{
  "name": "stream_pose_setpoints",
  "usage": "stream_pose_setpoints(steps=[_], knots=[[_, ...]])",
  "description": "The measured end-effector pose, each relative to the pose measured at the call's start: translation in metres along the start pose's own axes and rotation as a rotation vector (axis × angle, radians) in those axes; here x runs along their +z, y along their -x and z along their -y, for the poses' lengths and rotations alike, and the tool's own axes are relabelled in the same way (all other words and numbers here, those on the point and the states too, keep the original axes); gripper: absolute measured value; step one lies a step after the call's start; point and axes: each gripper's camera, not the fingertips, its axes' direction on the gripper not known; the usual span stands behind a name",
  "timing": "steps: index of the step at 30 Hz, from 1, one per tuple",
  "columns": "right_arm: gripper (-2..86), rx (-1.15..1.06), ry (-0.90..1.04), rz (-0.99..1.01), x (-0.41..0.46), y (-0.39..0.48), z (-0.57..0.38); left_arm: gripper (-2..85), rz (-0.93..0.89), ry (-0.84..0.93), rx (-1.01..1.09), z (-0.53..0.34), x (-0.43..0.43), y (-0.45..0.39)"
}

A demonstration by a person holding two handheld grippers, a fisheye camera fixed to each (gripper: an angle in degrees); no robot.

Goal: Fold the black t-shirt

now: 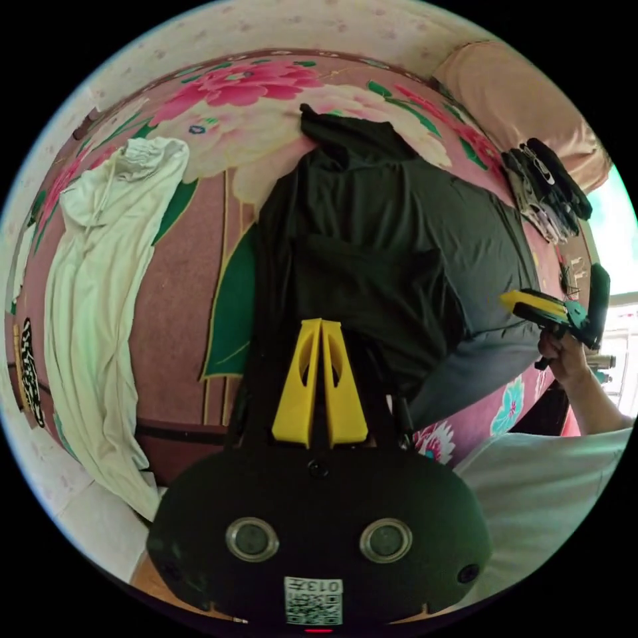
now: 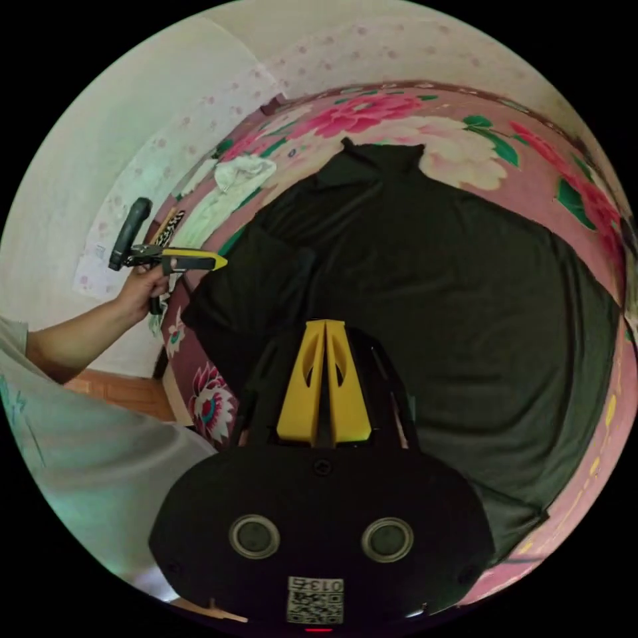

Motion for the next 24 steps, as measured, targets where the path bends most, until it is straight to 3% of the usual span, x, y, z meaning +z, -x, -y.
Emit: stream_pose_setpoints(steps=[3,8,10,15,18,24], knots=[[0.2,0.116,-0.041,-0.135,-0.056,-0.035,-0.062,-0.3,0.009,-0.057,0.059,-0.006,-0.012,-0.034],[0.2,0.530,-0.031,-0.379,-0.147,-0.136,-0.222,-0.3,0.106,0.041,0.284,-0.027,0.006,-0.117],[0.2,0.602,-0.034,-0.427,-0.169,-0.155,-0.265,-0.3,0.120,0.076,0.332,-0.032,0.016,-0.138],[0.2,0.601,0.133,-0.517,-0.167,-0.186,-0.319,-0.3,0.192,0.237,0.376,-0.033,0.063,-0.167],[0.2,0.590,0.091,-0.494,-0.182,-0.194,-0.333,-0.3,0.155,0.222,0.336,-0.027,0.062,-0.170],[0.2,0.587,-0.078,-0.528,-0.236,-0.209,-0.335,-0.3,0.258,0.157,0.238,-0.014,0.047,-0.194]])
